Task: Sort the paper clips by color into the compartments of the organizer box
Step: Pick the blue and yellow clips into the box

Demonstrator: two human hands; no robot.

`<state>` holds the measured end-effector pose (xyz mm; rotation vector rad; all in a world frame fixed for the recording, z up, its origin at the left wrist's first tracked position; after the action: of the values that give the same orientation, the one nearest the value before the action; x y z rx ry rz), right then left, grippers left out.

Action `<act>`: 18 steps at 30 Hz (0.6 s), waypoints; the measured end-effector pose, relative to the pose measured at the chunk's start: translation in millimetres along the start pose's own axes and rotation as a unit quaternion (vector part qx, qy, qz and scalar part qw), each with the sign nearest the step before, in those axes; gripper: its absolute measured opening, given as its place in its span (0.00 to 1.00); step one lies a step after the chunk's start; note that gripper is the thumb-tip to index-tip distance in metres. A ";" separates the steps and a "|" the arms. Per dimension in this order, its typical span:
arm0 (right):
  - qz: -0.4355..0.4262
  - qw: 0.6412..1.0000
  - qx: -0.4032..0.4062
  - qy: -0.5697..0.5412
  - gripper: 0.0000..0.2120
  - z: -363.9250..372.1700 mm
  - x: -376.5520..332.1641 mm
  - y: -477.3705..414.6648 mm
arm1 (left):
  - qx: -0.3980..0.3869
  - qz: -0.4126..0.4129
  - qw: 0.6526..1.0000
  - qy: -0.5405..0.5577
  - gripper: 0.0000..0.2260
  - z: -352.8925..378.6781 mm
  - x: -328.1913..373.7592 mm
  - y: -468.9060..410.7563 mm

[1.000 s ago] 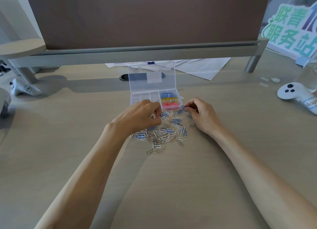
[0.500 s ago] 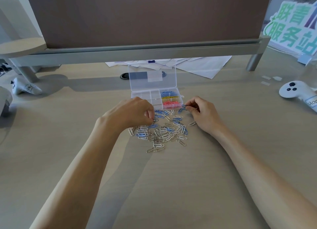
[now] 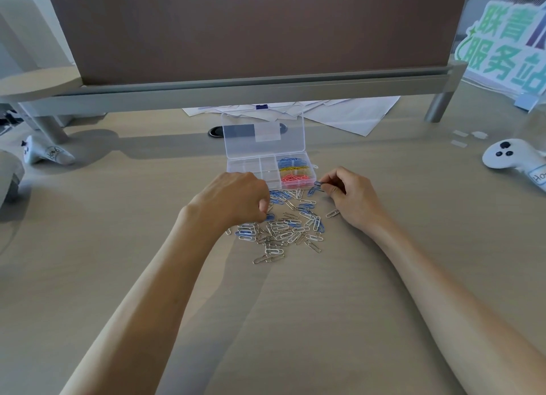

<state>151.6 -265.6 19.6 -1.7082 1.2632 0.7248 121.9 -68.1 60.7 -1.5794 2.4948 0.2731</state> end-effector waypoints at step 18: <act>-0.002 1.000 0.003 -0.007 0.04 -0.8 -0.1 -0.1 | -0.002 0.008 1.000 -0.006 0.03 -1.2 4.2 -0.7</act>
<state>151.6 -266.2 20.1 -1.6982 1.2498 0.7290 120.7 -72.4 60.8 -1.5564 2.5009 0.2889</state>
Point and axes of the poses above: each hand's wrist, its own y-axis away from the middle knuckle, its own z-axis out of the palm, x = y × z, the point moved 6 cm from there along -y, towards the middle knuckle, and after that the axes turned 10 degrees about -y, right-handed, at the moved point
